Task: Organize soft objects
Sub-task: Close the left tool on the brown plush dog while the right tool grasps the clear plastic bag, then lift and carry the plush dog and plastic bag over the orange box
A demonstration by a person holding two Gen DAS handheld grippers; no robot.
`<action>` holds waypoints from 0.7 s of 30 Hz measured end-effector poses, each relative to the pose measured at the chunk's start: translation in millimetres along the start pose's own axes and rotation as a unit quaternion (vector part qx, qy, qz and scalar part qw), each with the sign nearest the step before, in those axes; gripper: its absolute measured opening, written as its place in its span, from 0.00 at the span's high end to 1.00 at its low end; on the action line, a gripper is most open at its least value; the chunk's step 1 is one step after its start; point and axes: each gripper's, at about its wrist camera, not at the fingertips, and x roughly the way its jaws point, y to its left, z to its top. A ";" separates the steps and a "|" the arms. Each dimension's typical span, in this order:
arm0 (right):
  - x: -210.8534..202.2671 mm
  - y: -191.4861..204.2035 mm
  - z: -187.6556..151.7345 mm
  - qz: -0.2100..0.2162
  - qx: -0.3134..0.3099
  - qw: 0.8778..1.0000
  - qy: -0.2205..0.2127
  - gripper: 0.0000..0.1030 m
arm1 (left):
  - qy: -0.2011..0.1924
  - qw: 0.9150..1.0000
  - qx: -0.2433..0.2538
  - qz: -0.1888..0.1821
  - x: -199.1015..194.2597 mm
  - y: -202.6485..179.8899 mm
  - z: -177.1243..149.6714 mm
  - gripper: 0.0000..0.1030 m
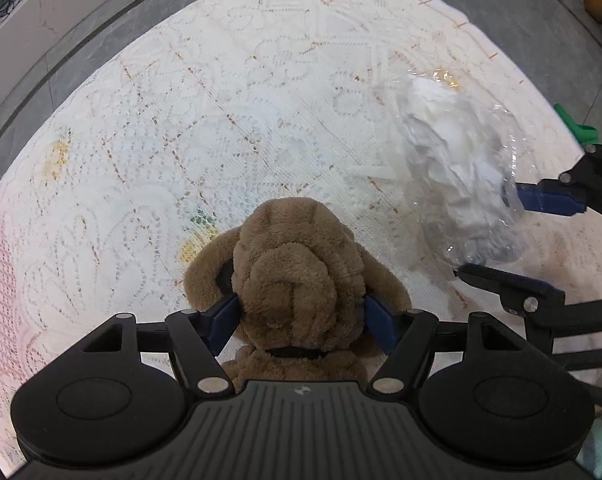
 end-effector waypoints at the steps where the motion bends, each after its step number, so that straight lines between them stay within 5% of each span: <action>1: 1.6 -0.3 -0.6 0.000 0.002 1.000 0.002 0.53 | 0.004 1.000 0.000 0.003 2.5 -1.0 0.3 0.21; 10: 4.4 3.8 0.2 -0.002 0.003 1.000 0.011 0.55 | -0.009 1.000 -0.013 0.013 -0.1 -4.2 -2.6 0.47; 21: -45.4 14.9 -4.6 -0.036 -0.012 0.999 0.006 0.55 | -0.087 0.996 -0.022 -0.025 -68.6 -25.7 -27.5 0.48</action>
